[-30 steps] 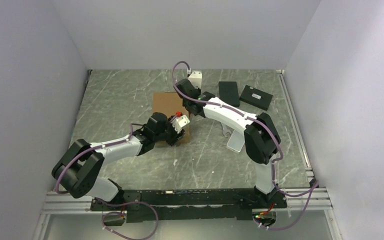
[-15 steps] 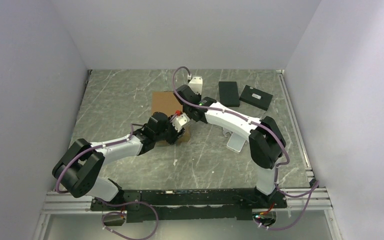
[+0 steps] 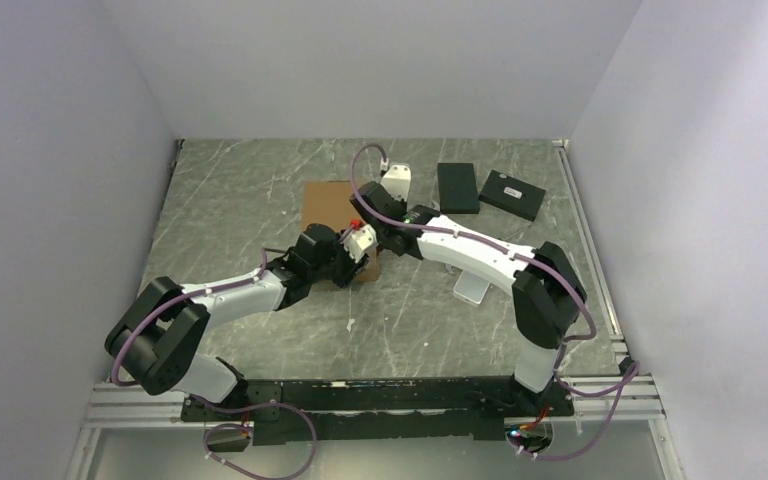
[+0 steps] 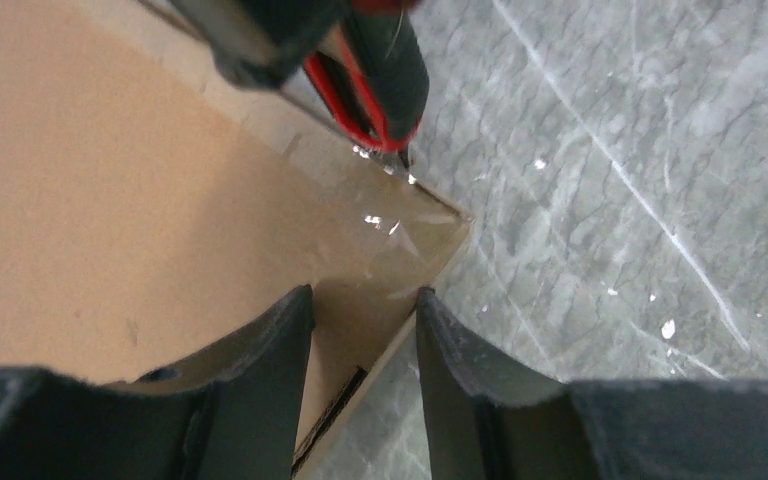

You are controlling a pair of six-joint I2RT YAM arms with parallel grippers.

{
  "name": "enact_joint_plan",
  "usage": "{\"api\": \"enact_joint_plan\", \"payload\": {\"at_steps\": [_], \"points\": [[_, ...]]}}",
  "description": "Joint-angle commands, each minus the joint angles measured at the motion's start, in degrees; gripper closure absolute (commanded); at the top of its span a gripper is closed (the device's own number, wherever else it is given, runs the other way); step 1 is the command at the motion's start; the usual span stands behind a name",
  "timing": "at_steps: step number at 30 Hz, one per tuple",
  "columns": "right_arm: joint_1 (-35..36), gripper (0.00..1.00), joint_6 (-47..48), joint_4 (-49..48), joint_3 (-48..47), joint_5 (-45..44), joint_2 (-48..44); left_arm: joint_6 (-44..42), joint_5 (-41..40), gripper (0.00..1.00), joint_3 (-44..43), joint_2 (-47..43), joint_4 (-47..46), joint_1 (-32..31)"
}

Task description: Unpack the express box

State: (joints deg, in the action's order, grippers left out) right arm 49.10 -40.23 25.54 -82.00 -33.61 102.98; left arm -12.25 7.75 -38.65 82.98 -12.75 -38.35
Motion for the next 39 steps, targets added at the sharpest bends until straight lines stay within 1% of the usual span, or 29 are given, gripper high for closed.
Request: {"api": "enact_joint_plan", "payload": {"at_steps": [1, 6, 17, 22, 24, 25, 26, 29, 30, 32, 36, 37, 39], "points": [[2.0, 1.00, -2.6, 1.0, 2.6, 2.1, -5.3, 2.2, -5.4, 0.55, -1.3, 1.0, 0.0, 0.6], [3.3, 1.00, -4.0, 0.6, 4.6, 2.0, -6.1, 2.8, -5.3, 0.56, -1.1, 0.9, -0.6, 0.6], [7.8, 1.00, -6.6, 4.4, 2.9, -0.7, -5.3, 3.9, -5.3, 0.58, -1.1, 0.8, -0.8, 0.6], [9.1, 1.00, -5.7, 3.9, 3.1, -1.4, -5.0, 4.2, -4.7, 0.57, -1.2, 0.5, -0.8, 0.6], [9.1, 1.00, -4.8, 3.9, 2.3, -2.0, -4.2, 4.3, -3.9, 0.52, -1.2, 0.3, -0.6, 0.6], [9.1, 1.00, -4.0, 3.9, 1.7, -2.3, -3.8, 4.5, -3.7, 0.46, -1.5, 0.1, -0.1, 0.6], [9.1, 1.00, -3.4, 4.3, 0.9, -3.3, -3.1, 5.4, -3.8, 0.38, -2.1, -0.3, 1.4, 0.5], [9.1, 1.00, -1.6, 4.3, -0.9, -4.8, -2.0, 8.9, -4.3, 0.29, -3.5, -1.7, 5.6, 0.5], [9.1, 1.00, -0.8, 4.0, -1.1, -5.3, -1.7, 10.7, -4.2, 0.28, -3.7, -2.7, 7.1, 0.5], [8.9, 1.00, 0.7, 3.7, -1.7, -6.1, -1.3, 15.8, -3.3, 0.26, -3.0, -5.3, 9.1, 0.5], [8.4, 1.00, 3.2, 2.8, -2.4, -7.0, -0.7, 27.3, 0.4, 0.13, 0.3, -12.3, 12.4, 0.5], [8.3, 1.00, 3.8, 2.3, -2.3, -6.8, -0.6, 29.9, 1.6, 0.11, 1.5, -14.2, 12.6, 0.5], [8.1, 1.00, 4.6, 1.5, -1.9, -6.5, -0.5, 35.6, 2.9, 0.11, 3.7, -18.4, 15.6, 0.5]]}}
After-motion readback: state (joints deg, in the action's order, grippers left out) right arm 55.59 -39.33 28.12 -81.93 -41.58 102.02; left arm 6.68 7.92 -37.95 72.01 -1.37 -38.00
